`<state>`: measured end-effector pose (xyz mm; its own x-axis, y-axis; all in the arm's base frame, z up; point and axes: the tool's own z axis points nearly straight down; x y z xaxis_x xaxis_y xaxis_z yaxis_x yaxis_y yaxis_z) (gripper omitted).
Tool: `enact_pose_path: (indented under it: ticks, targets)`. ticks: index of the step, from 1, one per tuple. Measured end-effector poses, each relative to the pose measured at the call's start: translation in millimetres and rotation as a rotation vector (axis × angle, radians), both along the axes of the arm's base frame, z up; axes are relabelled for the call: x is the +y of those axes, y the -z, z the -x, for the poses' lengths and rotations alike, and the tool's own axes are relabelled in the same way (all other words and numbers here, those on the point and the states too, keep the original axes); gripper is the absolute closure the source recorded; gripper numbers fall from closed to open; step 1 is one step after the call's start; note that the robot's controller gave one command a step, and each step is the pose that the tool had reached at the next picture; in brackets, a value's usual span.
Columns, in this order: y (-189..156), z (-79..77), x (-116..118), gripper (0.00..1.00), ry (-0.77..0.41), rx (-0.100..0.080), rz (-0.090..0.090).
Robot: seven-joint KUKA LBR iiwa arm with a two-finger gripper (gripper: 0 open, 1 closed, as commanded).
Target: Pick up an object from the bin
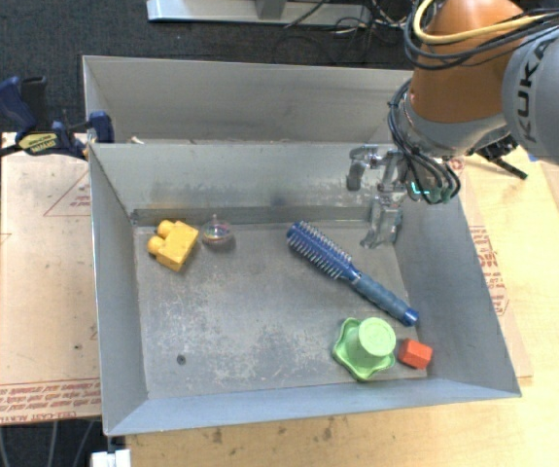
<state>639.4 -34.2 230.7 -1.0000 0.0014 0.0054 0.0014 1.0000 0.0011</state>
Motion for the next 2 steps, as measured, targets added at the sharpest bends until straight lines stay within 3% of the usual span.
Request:
enact_pose_path:
  ticks: [1, 2]
  targets:
    - [165, 14.4, 22, 0.00, 0.127, -0.003, 0.000]
    - [129, 20.4, 14, 0.00, 0.220, -0.009, 0.000]
